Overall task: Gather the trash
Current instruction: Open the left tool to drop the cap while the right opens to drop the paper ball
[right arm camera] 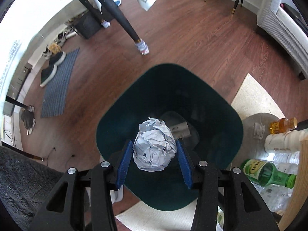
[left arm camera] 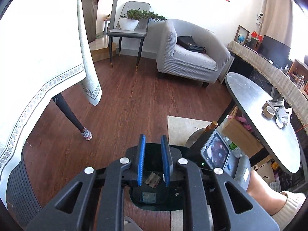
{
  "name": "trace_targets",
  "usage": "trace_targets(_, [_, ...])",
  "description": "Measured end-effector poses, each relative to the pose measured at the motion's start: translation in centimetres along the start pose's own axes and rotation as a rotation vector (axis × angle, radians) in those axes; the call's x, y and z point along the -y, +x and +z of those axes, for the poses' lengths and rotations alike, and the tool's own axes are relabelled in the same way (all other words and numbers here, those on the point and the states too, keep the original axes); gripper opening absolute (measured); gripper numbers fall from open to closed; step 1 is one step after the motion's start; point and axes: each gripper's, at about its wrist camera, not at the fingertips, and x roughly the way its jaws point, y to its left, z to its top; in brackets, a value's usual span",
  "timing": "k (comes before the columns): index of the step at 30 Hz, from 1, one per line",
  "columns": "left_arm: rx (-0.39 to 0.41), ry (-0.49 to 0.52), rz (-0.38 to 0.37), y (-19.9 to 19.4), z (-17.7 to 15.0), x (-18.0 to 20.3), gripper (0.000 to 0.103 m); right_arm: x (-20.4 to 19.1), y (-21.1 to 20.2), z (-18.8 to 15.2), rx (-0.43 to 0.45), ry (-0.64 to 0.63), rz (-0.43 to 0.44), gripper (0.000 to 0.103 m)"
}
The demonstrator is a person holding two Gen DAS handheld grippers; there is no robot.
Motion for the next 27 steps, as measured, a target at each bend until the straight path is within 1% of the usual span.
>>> trace_targets(2, [0.013,-0.001,0.004,-0.3,0.3,0.2,0.018,0.0,0.3,-0.4,-0.018,-0.005,-0.014,0.053])
trace_targets(6, [0.039,-0.01,0.003,-1.1,1.1,0.4,0.018,0.1,0.4,-0.9,-0.02,-0.019,-0.032,0.058])
trace_targets(9, [0.066,-0.015,0.003,-1.7,1.5,0.6,0.018,0.2,0.2,-1.1,-0.018,-0.034,-0.05,0.058])
trace_targets(14, [0.085,-0.004,0.037,-2.1,2.2,0.9,0.018,0.0,-1.4,-1.2,0.032,-0.055,-0.044,0.058])
trace_targets(16, [0.089,-0.017,0.035,-2.2,2.4,0.8,0.018,-0.3,-2.2,-1.1,0.052,-0.065,-0.039,0.058])
trace_targets(19, [0.098,-0.014,0.044,-2.2,2.6,1.0,0.021,-0.6,-3.5,-1.0,0.088,-0.078,-0.031,0.058])
trace_targets(21, [0.103,-0.006,0.047,-2.2,2.6,1.3,0.028,-0.6,-4.4,-1.0,0.113,-0.083,-0.022,0.058])
trace_targets(25, [0.114,-0.013,0.04,-2.3,2.9,1.7,0.037,-0.9,-6.3,-0.8,0.166,-0.091,-0.007,0.058])
trace_targets(26, [0.118,-0.015,0.04,-2.3,2.9,1.8,0.043,-0.9,-6.9,-0.8,0.184,-0.092,-0.002,0.058])
trace_targets(27, [0.124,-0.019,0.043,-2.4,3.0,1.9,0.048,-1.0,-7.6,-0.8,0.207,-0.093,0.002,0.058])
